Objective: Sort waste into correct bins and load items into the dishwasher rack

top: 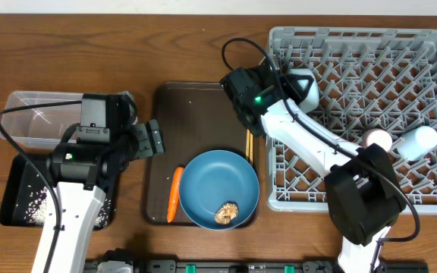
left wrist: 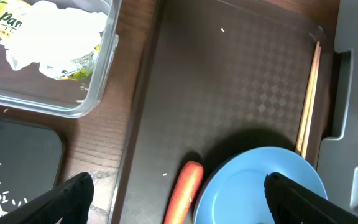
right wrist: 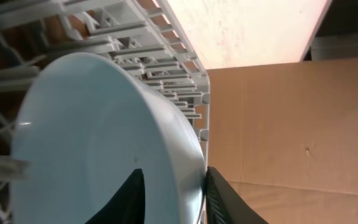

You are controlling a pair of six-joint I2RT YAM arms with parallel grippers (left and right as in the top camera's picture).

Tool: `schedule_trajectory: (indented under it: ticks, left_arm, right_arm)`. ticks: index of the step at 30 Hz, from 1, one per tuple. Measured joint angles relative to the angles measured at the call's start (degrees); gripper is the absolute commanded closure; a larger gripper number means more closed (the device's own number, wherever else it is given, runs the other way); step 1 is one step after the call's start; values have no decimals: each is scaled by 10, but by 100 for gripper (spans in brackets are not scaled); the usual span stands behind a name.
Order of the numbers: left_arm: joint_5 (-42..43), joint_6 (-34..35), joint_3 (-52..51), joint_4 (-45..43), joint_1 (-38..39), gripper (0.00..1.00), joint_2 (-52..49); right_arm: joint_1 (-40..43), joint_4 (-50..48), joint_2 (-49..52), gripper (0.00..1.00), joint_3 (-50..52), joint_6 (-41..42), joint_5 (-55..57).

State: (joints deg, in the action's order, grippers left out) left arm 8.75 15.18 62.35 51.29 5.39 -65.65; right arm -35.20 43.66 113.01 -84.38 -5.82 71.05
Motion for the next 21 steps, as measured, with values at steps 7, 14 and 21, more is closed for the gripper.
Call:
schedule_trajectory:
  ticks: [7, 14, 21]
  left_arm:
    - [0, 0, 0, 0, 0, 11, 0]
    - [0, 0, 0, 0, 0, 11, 0]
    - [0, 0, 0, 0, 0, 11, 0]
  right_arm:
    - [-4, 0, 0, 50, 0, 1, -24]
    - [-5, -10, 0, 29, 0, 0, -73]
    - [-14, -30, 0, 24, 0, -2, -85]
